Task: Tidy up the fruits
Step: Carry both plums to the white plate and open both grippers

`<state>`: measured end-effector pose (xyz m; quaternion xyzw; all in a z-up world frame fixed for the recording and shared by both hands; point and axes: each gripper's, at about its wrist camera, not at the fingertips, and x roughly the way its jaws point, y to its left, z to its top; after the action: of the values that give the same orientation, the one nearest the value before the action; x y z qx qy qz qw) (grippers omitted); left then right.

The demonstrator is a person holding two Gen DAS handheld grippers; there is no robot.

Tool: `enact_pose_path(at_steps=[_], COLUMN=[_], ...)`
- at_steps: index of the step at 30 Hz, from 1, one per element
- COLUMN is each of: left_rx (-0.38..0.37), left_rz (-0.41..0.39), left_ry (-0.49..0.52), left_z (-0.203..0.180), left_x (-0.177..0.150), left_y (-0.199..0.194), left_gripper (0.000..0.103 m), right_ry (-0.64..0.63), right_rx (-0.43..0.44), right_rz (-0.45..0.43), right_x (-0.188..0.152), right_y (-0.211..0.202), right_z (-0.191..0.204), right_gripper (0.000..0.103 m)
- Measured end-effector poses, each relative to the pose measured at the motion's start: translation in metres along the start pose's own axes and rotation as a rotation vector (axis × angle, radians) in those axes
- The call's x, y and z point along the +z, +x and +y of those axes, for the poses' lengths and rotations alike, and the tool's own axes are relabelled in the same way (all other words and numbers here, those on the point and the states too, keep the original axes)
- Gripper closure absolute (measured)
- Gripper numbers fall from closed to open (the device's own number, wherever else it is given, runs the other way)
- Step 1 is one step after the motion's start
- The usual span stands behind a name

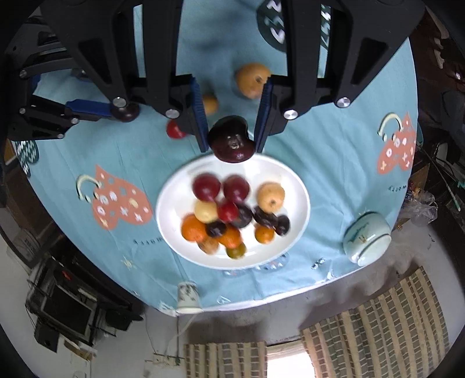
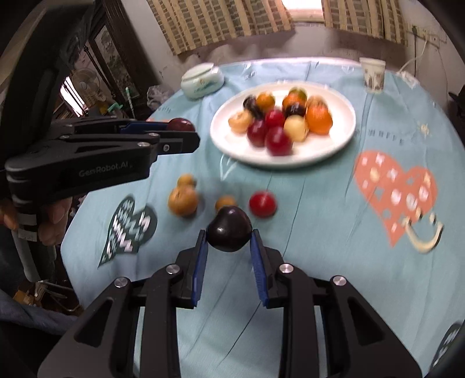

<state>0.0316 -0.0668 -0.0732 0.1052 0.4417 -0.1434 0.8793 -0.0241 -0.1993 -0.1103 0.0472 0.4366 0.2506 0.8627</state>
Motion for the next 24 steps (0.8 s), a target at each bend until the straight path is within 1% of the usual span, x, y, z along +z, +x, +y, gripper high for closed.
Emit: enact_pose_path(at_steps=[5,11,15,16,18,20,23,24], left_rx=[0.02,0.036,0.052,0.054,0.056,0.045,0.038,0.052], left_rz=[-0.01,0.004,0.015,0.028,0.038,0.041,0.062,0.068], left_ry=[-0.03,-0.047,-0.077,-0.089,-0.089,-0.067,-0.045,-0.049], left_z=[0.023,0.038,0.051,0.055,0.058,0.055,0.05,0.05], left_x=[0.027,0.055,0.078,0.083,0.087,0.087,0.085,0.085], left_y=[0.016,0.045,0.07,0.078,0.087,0.093,0.107,0.112], left_gripper=[0.071,0.071,0.071,0.071,0.071,0.071,0.071,0.072], right_ry=[-0.013,-0.017,-0.002,0.008,0.02,0.011,-0.007,-0.011], right_rx=[-0.03,-0.046,-0.06,-0.061,-0.055,-0.05,-0.06,-0.072], right_rz=[-0.066,-0.092,-0.078,-0.076,-0.066,-0.054,-0.033,-0.032], right_x=[0.039,0.082,0.107,0.113,0.125,0.136,0.155,0.161], right_y=[-0.007,0.005,0.034,0.041,0.058,0.073,0.097,0.102], right_z=[-0.014,-0.033,-0.044,-0.047,-0.051,-0.053,-0.052,-0.054], right_gripper=[0.073,0.073,0.073,0.073,0.073,0.073,0.073,0.073])
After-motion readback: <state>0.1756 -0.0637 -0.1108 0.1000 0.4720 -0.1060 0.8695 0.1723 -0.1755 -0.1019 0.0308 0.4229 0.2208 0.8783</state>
